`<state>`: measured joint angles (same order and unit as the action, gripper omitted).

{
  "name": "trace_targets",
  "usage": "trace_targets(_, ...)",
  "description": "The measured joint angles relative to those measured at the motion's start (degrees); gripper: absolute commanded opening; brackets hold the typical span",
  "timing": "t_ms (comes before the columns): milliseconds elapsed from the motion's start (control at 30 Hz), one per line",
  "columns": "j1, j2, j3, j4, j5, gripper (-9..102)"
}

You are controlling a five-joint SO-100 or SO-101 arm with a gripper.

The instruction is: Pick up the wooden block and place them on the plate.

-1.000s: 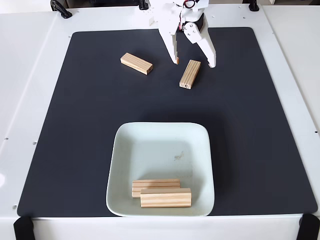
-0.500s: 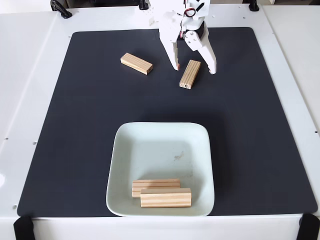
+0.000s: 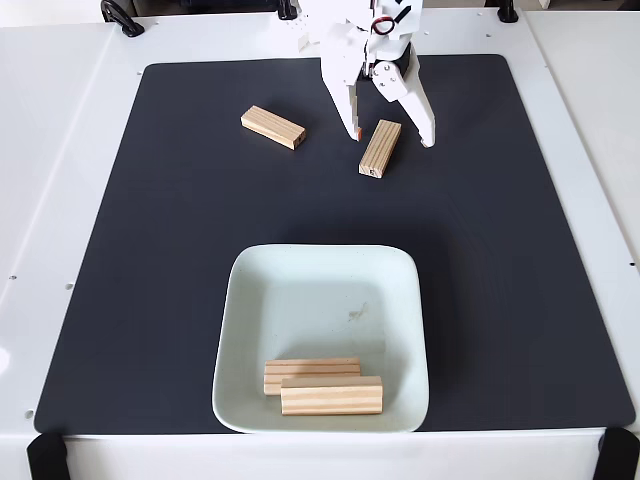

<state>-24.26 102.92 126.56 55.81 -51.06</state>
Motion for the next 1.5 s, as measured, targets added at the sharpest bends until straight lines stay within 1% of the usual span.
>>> trace_targets(200, 0.09, 0.0, 0.0, 0.0, 0.0, 40)
trace_targets(267, 0.09, -0.09, 0.0, 0.0, 0.0, 37)
trace_targets(467, 0.09, -2.02, 0.0, -0.35, 0.0, 17)
trace_targets(633, 0.53, -3.08, -0.09, -3.78, 0.0, 1)
trace_targets(667, 0.97, -3.25, -0.09, -4.39, 0.0, -1)
trace_targets(1167, 1.49, -1.49, -1.23, -5.01, 1.14, 0)
trace_targets(1233, 2.11, 2.55, -2.02, -5.19, 4.48, 0)
trace_targets(1400, -0.09, 12.74, -2.55, -5.8, 14.59, 0)
trace_targets(1500, 0.09, 15.21, -3.96, -5.89, 23.47, 0)
